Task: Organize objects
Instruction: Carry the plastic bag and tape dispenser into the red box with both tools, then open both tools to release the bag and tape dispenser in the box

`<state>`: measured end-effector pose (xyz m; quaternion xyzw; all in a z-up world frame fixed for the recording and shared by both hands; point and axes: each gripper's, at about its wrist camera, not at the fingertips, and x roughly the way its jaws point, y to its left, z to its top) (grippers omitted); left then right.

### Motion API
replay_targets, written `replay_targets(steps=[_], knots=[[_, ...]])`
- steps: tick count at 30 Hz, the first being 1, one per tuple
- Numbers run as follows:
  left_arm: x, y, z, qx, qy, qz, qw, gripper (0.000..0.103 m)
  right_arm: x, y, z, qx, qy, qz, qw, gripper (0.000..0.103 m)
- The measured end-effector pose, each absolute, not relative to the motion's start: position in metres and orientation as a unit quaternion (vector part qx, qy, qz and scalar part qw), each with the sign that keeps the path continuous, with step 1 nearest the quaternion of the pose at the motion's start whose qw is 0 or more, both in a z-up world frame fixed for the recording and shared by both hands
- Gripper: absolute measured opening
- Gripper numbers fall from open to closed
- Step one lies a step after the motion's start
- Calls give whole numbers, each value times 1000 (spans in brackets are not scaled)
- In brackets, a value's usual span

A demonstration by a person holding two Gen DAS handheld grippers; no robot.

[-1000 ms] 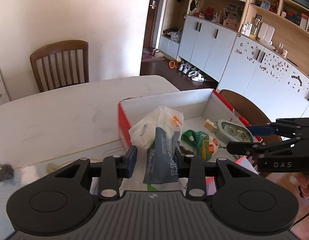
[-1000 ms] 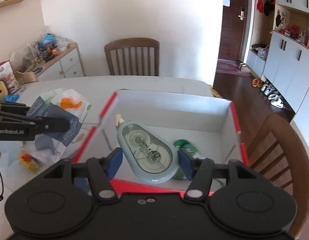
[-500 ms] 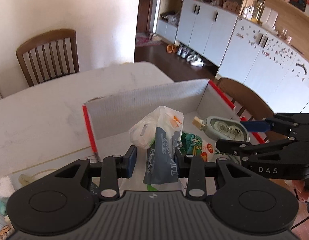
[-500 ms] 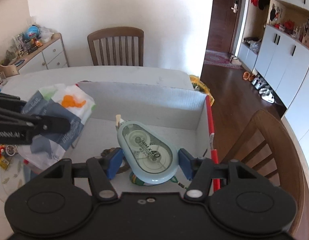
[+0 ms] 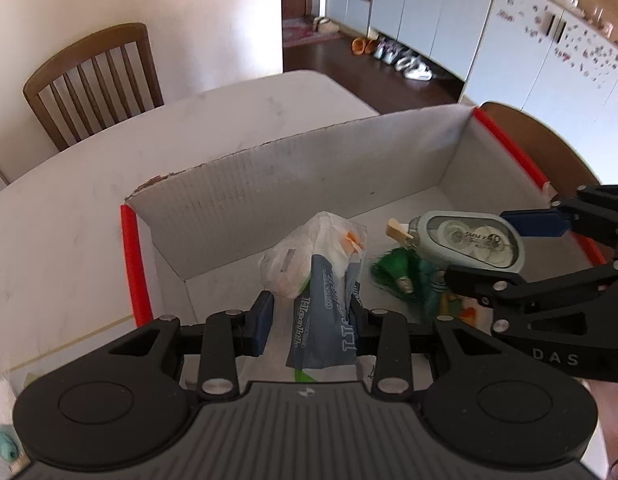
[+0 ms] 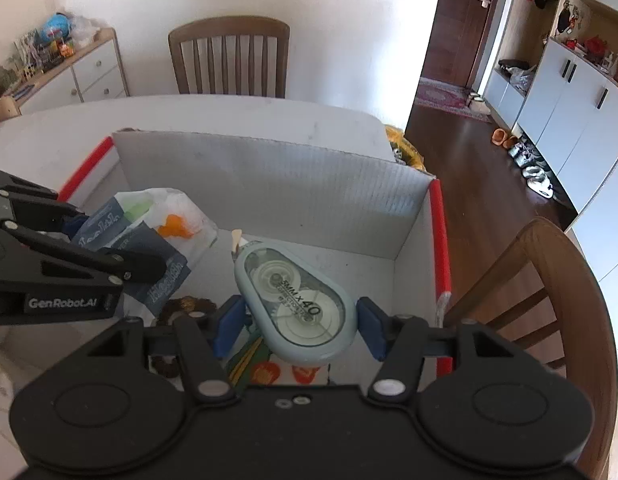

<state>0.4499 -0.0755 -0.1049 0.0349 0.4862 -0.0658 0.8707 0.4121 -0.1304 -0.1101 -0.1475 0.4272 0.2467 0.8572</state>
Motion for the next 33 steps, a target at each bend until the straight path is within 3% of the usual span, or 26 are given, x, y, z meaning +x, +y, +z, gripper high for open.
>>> replay_targets(steps=[21, 25, 33], knots=[[482, -84, -137, 57, 557, -80, 825, 41, 427, -113, -136, -204, 465, 248, 825, 59], [478, -85, -135, 56, 555, -84, 826, 54, 429, -113, -136, -203, 467, 249, 824, 60], [468, -78, -118, 30, 534, -90, 840, 62, 426, -118, -118, -182, 454, 256, 834, 63]])
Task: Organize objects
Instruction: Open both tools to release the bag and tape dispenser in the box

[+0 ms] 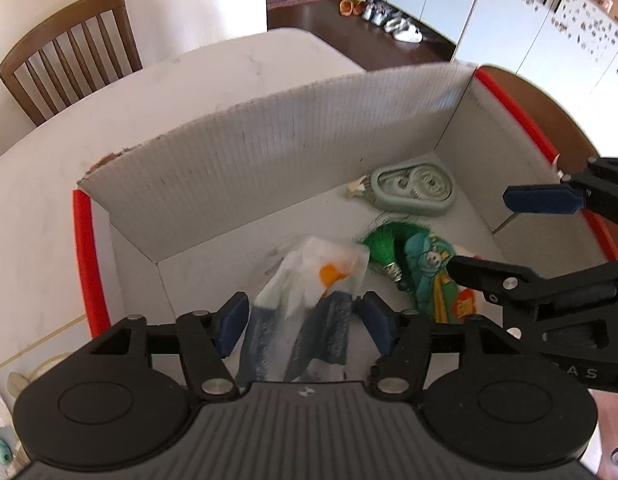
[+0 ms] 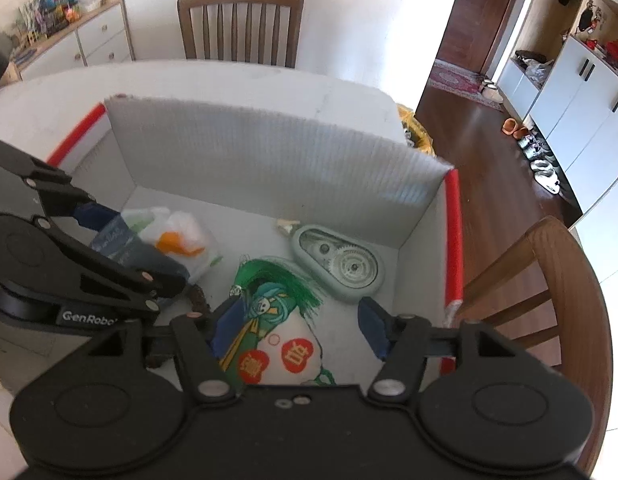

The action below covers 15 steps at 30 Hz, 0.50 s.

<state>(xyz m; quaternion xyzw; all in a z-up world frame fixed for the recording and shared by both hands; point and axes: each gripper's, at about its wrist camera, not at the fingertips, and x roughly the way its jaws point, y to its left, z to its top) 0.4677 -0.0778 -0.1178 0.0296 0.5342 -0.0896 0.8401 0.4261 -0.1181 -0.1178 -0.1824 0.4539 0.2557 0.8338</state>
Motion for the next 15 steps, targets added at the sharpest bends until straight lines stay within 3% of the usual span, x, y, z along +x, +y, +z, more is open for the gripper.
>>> replay_targets(steps=[15], knots=[[426, -63, -65, -5, 469, -95, 878, 62, 393, -153, -66, -125, 417, 272, 858, 68]])
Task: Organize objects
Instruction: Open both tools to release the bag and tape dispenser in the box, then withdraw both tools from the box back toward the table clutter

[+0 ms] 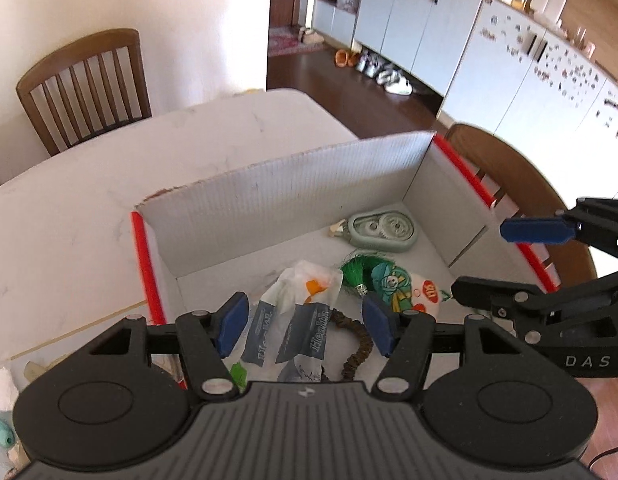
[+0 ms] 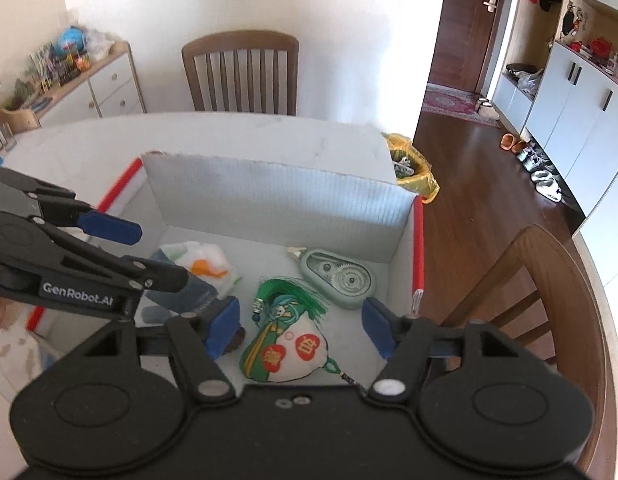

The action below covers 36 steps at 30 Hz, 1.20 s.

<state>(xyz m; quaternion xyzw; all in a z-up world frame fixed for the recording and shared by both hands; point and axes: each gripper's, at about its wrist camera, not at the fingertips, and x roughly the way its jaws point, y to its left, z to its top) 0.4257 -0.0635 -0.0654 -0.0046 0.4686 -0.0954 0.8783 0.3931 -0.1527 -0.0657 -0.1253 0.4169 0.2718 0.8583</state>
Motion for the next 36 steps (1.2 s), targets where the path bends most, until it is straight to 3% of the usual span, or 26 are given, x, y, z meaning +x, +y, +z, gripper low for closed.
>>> replay_targets(steps=[6, 8, 16, 18, 24, 26, 36], knots=[[404, -53, -47, -22, 443, -98, 891, 64, 373, -156, -48, -103, 399, 286, 865, 76], [396, -47, -41, -27, 434, -100, 895, 72, 365, -155, -42, -98, 391, 291, 867, 80], [370, -24, -26, -45, 409, -97, 906, 85, 342, -146, -27, -76, 372, 312, 871, 91], [363, -19, -26, -48, 405, -96, 908, 87, 336, -142, -24, -73, 365, 315, 873, 99], [343, 2, -22, -53, 387, -106, 914, 92, 318, -126, -23, -72, 353, 322, 875, 102], [336, 10, -21, -52, 380, -103, 918, 103, 313, -120, -24, -68, 355, 324, 874, 102], [301, 65, -17, -58, 354, -86, 929, 103, 286, -78, -24, -51, 352, 342, 870, 102]])
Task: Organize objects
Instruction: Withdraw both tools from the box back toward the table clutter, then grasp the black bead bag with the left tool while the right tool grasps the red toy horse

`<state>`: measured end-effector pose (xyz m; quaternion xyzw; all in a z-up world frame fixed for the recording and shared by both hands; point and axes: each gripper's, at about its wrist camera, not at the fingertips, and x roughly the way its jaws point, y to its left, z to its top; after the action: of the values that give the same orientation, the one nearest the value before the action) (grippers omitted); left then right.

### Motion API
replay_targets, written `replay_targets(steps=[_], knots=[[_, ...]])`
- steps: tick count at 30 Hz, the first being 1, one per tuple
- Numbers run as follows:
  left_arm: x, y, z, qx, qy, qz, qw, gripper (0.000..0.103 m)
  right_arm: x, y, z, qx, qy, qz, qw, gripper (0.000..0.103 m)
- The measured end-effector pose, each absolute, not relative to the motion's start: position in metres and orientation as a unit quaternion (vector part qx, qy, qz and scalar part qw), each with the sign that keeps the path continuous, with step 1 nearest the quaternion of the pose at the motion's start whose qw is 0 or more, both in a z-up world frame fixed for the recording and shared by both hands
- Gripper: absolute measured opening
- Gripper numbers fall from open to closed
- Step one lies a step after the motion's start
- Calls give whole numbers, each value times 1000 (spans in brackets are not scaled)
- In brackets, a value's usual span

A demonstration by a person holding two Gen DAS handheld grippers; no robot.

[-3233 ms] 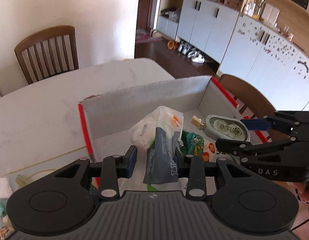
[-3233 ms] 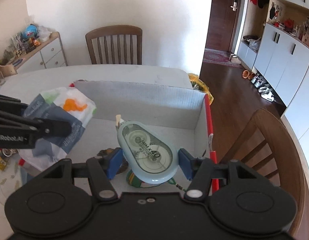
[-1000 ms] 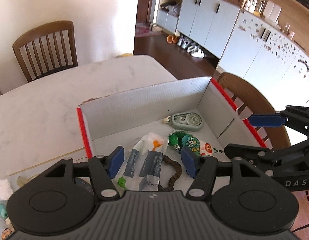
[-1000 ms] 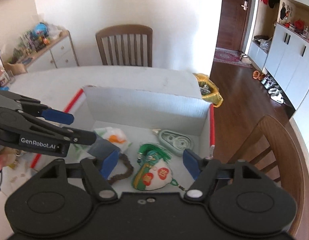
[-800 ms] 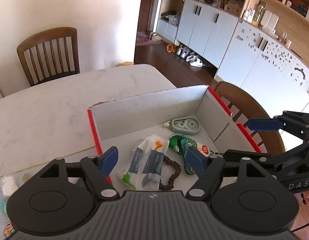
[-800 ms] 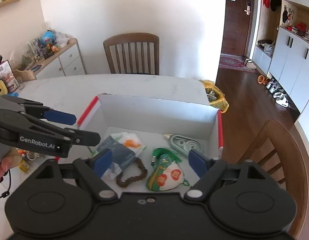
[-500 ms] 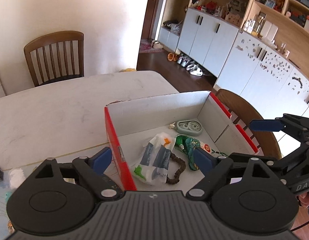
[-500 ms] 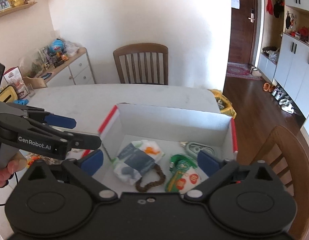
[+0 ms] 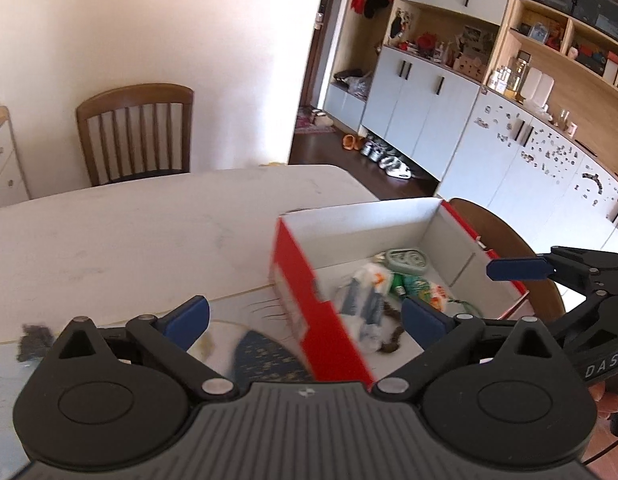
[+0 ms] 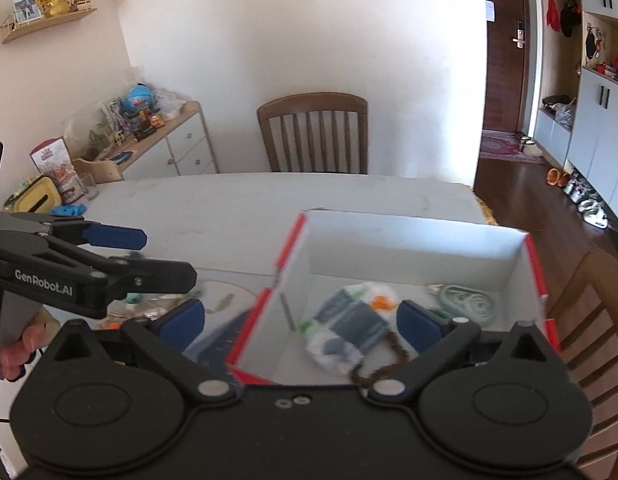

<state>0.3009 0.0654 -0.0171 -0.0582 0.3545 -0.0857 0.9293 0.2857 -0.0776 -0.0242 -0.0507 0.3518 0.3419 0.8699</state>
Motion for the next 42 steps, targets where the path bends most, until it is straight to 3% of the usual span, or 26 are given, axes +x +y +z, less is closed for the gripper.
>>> replay_targets(steps=[20, 42], knots=[[286, 216, -30, -79, 350, 1, 933, 103, 235, 40, -57, -70, 374, 372, 847, 102], [318, 324, -119, -83, 389, 68, 915, 103, 204, 139, -107, -116, 415, 407, 805, 98]])
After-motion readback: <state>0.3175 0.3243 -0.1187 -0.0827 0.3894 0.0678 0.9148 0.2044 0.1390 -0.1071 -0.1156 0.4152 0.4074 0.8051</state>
